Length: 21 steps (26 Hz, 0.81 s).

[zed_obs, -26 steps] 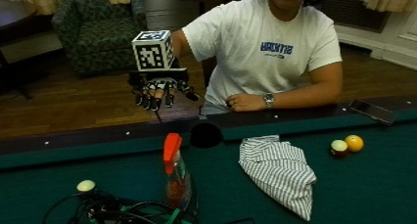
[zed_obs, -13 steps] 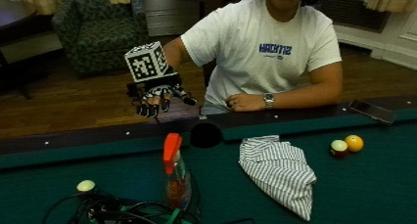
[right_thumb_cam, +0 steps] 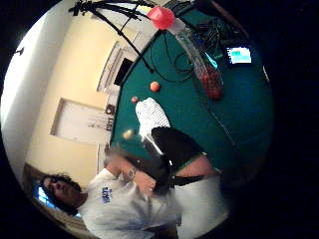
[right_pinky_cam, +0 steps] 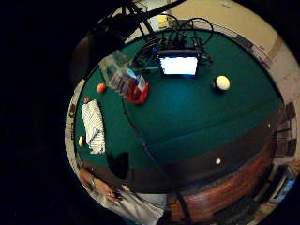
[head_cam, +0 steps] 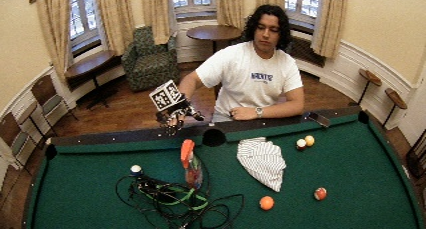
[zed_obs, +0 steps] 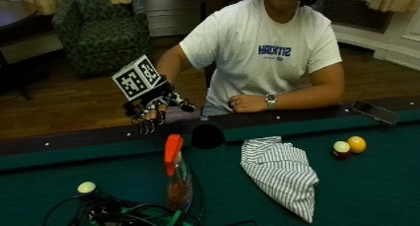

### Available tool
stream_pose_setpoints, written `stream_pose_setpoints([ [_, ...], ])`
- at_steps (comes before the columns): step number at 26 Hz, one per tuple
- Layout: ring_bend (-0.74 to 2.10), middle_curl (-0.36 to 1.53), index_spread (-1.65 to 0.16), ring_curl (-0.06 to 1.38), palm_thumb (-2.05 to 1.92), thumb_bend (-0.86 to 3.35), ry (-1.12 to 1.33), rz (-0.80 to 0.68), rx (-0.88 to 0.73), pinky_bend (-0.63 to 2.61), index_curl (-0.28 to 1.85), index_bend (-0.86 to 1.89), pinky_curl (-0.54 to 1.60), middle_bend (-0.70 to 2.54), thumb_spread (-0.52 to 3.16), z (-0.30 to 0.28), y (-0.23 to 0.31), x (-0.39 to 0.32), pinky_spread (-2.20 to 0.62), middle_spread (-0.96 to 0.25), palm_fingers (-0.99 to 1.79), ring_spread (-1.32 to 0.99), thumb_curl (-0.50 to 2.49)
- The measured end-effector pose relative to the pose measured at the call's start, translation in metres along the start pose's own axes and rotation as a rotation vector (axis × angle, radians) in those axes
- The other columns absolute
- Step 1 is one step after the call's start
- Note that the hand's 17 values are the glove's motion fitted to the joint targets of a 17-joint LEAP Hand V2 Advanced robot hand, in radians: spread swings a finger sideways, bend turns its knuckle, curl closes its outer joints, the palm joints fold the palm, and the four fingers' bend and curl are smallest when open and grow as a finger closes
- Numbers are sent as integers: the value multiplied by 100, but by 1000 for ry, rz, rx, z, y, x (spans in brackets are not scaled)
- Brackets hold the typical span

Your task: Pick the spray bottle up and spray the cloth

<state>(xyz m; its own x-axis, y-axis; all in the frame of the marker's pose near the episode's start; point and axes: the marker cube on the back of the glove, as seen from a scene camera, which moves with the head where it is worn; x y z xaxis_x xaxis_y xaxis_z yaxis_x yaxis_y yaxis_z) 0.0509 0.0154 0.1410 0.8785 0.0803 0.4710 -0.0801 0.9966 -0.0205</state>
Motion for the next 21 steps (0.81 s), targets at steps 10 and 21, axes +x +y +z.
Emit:
stream_pose_setpoints([
  [10, 33, 32, -39, 27, 46, -2, -159, 23, -55, 41, 24, 14, 32, 20, 102, 19, -37, 9, 23, -6, 41, -5, 30],
  [21, 34, 33, -39, 28, 51, -1, -304, 44, -142, 38, 25, 14, 32, 19, 103, 48, -72, 15, 23, -7, 45, -6, 31],
])
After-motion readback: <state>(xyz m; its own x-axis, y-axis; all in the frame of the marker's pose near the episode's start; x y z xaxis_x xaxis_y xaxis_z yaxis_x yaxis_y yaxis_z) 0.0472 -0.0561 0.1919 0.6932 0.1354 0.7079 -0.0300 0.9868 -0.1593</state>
